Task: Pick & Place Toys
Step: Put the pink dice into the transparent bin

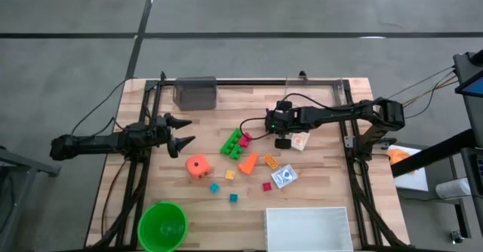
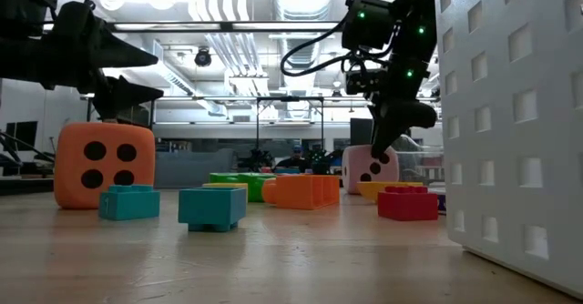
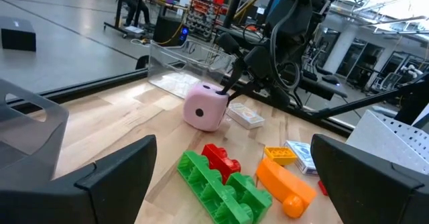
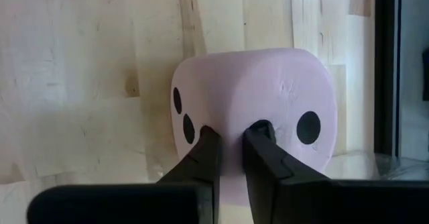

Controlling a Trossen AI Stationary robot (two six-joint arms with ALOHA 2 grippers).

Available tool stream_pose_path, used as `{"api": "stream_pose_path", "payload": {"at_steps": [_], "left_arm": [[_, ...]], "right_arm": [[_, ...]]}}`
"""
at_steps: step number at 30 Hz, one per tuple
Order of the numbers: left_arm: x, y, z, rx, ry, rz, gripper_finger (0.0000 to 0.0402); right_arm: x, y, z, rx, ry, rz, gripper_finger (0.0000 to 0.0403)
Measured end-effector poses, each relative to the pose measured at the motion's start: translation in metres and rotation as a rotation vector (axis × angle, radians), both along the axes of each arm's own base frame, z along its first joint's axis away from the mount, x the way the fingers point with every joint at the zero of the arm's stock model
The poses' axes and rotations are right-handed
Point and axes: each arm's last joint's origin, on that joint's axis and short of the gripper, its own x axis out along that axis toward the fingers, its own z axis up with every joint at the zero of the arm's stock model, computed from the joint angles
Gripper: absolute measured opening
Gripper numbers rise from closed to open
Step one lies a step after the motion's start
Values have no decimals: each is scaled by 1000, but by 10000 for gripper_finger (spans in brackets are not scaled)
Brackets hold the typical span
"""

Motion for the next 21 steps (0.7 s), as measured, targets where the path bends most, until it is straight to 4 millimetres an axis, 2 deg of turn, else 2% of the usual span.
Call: {"api": "stream_pose_path", "payload": {"at_steps": [8,18,21], "left_arm": [[0,0,-1,10,11,-1,395],[0,0,-2,13,30,-1,395],[0,0,-3,13,31,-1,395]], "right_arm": [[-8,12,21,81,-40,37,27],[-25,21,70,280,-268,121,24],[-28,23,79,329,-375,168,24]]}}
